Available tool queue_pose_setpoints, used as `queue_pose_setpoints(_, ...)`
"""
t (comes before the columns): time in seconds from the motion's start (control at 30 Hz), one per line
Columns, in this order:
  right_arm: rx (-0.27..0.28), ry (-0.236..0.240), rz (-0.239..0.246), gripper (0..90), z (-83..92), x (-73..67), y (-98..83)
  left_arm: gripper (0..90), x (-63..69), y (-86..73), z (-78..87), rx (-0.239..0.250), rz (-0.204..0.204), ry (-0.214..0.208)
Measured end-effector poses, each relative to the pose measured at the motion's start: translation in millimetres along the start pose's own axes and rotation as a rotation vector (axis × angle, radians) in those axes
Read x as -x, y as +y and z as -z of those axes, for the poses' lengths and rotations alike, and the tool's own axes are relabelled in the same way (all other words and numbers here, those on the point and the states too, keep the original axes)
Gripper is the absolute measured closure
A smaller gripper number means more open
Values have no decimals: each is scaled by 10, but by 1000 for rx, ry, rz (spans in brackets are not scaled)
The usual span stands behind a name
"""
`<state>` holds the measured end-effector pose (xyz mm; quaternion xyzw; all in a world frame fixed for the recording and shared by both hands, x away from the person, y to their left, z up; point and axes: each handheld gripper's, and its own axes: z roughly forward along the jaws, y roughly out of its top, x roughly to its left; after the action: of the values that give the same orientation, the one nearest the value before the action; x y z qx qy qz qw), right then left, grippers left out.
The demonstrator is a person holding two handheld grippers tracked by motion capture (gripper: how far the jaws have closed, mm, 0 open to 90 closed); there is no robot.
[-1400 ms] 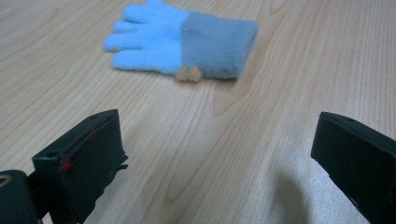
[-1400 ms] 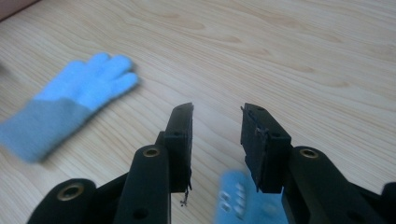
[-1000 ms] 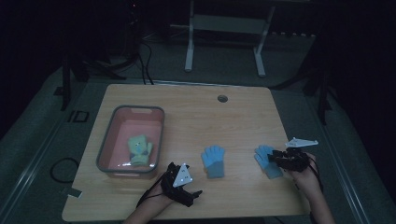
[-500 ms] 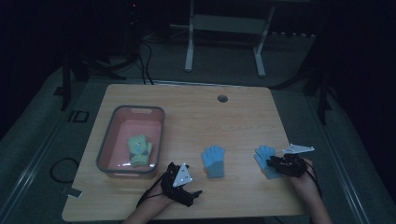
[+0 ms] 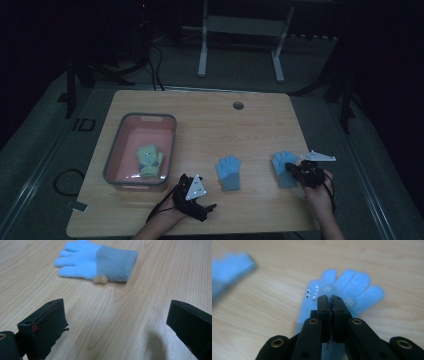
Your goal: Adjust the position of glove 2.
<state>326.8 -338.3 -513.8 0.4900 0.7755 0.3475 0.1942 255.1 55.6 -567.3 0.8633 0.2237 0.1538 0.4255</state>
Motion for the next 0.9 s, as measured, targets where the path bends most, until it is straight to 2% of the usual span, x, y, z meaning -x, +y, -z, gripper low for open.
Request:
queue_pose_setpoints(0.2,29,6,-19,865,70,-299,214,26,0,-2,8,1,-1,-3)
queue_pose_setpoints(0.37,23,-6,-31,864,-9,-494,263,26,3,-3,12,4,-1,-3)
queue_pose_setpoints(0.43,12,-8,-43,864,-68,-547,259,26,4,-3,13,7,-1,-5)
queue_pose_setpoints(0.5,2,12,-60,863,-130,-593,244,26,0,-2,16,8,0,-5)
queue_pose_setpoints(0.63,-12,8,-63,863,-208,-668,211,26,-4,-3,16,9,1,-5)
queue_pose_setpoints(0.77,-32,-5,-86,861,-299,-738,136,26,1,0,19,9,-3,-7)
queue_pose_setpoints(0.9,-41,-15,-74,855,-353,-779,108,26,1,-1,18,9,-4,-7)
